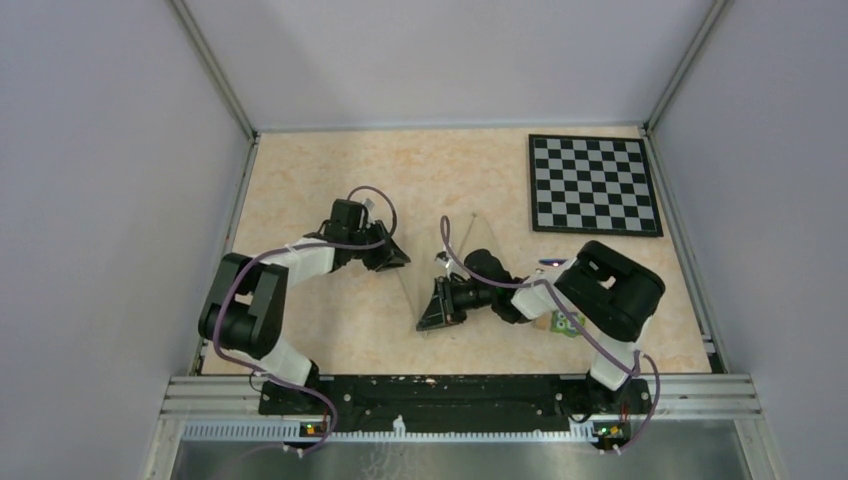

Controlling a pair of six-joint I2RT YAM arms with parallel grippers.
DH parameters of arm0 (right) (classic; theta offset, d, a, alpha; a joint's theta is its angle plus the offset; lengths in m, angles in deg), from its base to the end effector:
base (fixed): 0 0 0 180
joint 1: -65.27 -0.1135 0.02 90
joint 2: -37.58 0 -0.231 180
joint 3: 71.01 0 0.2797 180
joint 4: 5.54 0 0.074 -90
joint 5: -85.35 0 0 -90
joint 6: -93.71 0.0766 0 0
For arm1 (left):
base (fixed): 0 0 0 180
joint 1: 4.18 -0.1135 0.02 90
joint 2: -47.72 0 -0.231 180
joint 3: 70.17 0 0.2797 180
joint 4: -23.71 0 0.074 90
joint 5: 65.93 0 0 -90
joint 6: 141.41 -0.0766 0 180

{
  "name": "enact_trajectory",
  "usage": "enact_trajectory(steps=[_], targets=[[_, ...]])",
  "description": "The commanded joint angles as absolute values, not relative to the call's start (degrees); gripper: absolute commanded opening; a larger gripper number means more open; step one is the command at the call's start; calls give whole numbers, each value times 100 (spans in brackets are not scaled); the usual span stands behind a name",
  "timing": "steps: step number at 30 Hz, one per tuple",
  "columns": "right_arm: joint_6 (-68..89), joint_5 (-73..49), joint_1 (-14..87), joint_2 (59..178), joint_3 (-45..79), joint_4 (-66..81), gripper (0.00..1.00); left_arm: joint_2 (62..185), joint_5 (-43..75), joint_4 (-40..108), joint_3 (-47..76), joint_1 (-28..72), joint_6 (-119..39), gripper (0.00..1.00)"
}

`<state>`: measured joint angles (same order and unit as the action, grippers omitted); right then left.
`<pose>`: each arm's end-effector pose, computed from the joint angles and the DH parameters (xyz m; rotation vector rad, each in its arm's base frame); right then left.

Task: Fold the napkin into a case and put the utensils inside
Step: Flatten out the upper triangle-folded napkin at the center of the board.

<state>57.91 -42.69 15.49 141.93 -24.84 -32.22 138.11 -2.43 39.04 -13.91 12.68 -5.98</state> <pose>0.1830 0.2895 0.0294 -0.3853 2.5129 1.6313 0.3210 -0.1330 0.0792 -0.4198 2.5594 -1.0143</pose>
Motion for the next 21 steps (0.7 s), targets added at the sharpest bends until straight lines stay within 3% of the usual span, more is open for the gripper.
enact_trajectory(steps=[1,12,16,21], targets=[[5201,-4019,1517,13673,-1842,-2442,23,14089,-350,3653,-1057,1189,-772,29],[5153,-3621,1218,14743,-2263,-3054,20,14953,-181,3658,-772,1146,-1122,28],[4650,-3433,1217,14431,-2013,-2272,22,15162,-129,3868,-552,1148,-1367,28],[3978,-3122,1217,13711,-1607,-1099,32,14949,-228,4135,-403,1155,-1516,31]])
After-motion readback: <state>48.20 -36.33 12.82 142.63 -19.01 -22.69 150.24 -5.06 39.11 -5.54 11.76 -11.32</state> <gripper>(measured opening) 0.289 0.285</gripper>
